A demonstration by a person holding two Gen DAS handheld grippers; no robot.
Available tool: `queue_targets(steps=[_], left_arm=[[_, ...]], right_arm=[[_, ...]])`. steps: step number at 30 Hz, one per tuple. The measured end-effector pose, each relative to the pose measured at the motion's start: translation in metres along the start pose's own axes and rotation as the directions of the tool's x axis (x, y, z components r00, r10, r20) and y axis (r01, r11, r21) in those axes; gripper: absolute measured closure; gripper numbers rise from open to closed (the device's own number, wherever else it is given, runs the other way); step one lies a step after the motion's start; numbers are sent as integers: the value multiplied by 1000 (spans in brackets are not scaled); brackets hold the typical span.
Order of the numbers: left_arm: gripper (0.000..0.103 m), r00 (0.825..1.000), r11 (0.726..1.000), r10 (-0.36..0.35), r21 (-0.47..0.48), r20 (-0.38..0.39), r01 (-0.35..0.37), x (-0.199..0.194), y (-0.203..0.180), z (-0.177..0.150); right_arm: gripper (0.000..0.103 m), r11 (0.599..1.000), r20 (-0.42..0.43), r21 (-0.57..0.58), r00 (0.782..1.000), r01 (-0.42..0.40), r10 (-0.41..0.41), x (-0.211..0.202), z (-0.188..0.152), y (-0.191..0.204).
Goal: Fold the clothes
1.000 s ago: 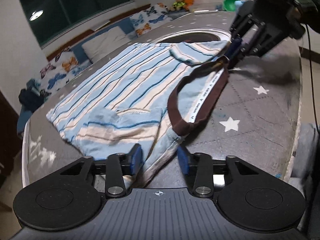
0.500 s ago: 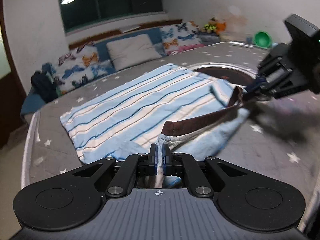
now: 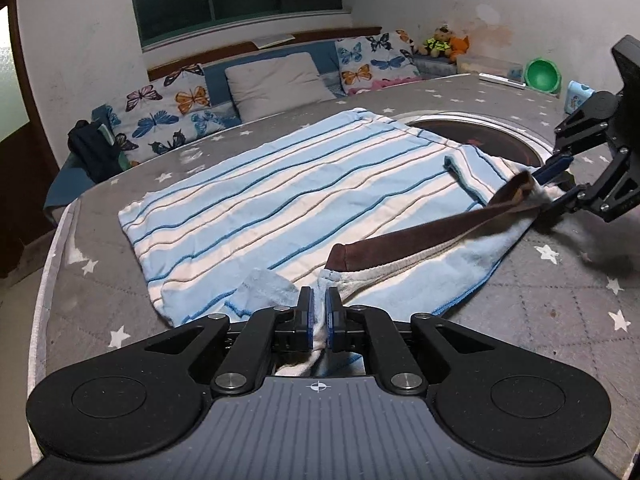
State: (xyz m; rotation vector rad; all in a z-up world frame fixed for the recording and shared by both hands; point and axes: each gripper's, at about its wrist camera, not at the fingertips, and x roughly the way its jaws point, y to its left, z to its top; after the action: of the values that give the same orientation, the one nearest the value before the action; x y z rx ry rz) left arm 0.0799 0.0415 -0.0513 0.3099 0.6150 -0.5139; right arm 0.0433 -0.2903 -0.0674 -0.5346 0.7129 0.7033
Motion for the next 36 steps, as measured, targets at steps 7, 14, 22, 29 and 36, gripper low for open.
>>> queue_targets(steps=[7, 14, 22, 29, 36], left_arm=[[85, 999, 998, 21, 56, 29, -22, -16, -7, -6], [62, 996, 986, 75, 148, 44, -81, -42, -18, -26], [41, 989, 986, 118, 111, 94, -128, -43, -6, -26], [46, 1000, 1000, 18, 5, 21, -18, -24, 23, -29], [91, 998, 1000, -7, -19, 56, 8, -39, 15, -34]], right_arm=[[85, 999, -13, -4, 999, 32, -32, 4, -4, -3], [89, 999, -10, -22, 999, 37, -38, 6, -3, -2], [86, 999, -5, -35, 999, 36, -36, 7, -1, -1], [85, 1000, -4, -18, 1000, 8, -8, 11, 2, -7], [93, 1000, 13, 3, 1000, 9, -9, 1, 1, 0]])
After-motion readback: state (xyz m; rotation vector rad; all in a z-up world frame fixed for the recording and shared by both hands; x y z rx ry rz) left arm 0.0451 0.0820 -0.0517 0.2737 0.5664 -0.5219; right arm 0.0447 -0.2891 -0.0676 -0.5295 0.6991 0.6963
